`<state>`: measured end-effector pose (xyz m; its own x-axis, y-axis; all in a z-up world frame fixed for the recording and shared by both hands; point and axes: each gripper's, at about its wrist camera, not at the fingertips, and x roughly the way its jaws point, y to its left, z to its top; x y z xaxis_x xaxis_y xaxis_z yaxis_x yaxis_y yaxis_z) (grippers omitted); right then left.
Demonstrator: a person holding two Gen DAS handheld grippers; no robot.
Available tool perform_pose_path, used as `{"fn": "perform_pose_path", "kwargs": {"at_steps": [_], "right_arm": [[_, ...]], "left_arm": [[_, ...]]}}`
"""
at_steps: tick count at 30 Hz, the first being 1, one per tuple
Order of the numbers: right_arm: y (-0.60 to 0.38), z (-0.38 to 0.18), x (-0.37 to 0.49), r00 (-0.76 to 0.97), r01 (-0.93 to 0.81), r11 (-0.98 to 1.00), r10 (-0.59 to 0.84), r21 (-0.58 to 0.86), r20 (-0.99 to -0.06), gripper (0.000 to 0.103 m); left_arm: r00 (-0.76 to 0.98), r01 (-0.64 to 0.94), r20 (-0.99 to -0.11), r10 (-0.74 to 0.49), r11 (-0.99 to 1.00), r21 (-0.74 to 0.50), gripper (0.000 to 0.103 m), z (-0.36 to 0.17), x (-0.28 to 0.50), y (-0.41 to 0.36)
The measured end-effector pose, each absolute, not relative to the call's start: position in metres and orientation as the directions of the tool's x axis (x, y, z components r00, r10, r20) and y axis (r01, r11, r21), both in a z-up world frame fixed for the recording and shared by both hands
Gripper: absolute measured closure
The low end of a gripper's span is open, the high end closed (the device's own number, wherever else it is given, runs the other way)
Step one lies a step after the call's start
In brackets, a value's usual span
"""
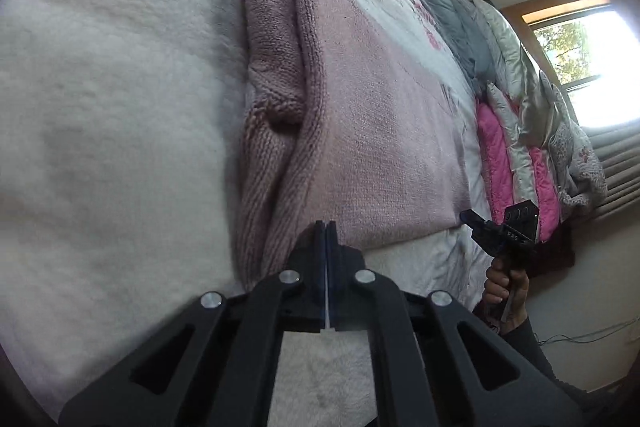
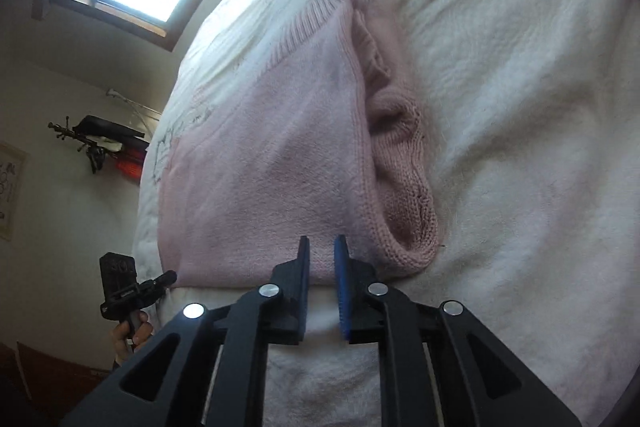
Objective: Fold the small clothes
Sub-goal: 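Fold the held edge over the sweater with both grippers and release, then grasp the end of the narrow folded sweater with the left gripper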
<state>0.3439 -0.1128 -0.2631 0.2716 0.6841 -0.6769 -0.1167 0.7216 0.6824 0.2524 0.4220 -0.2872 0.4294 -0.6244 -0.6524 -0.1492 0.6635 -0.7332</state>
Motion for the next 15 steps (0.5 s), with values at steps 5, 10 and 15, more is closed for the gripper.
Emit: {"fn": "perform_pose_path", "kwargs": {"at_steps": [5,10,15], "right_arm": [[-0.124,-0.280,0.347,0.277,-0.030,0.814,0.564,0.579,-0.778,0.103],[-0.061,-0.218,0.305,0.365,-0.234,0.875,0.483,0.424,-0.796,0.068],[0.055,-0.201,0.233,0.472,-0.518,0.853,0.347,0.063,-0.810,0.042]], "left_arm": [[0.467,-0.234,-0.596,-0.653,0.559,-0.795,0.101,-0.289,0.235,0.451],[0.529,-0.223,-0.606,-0.594,0.592,-0.774,0.024,-0.238,0.237,0.486],[0.494,-0.227,-0.626,-0.604,0.605,-0.763,0.020,-0.221,0.283,0.510]]}}
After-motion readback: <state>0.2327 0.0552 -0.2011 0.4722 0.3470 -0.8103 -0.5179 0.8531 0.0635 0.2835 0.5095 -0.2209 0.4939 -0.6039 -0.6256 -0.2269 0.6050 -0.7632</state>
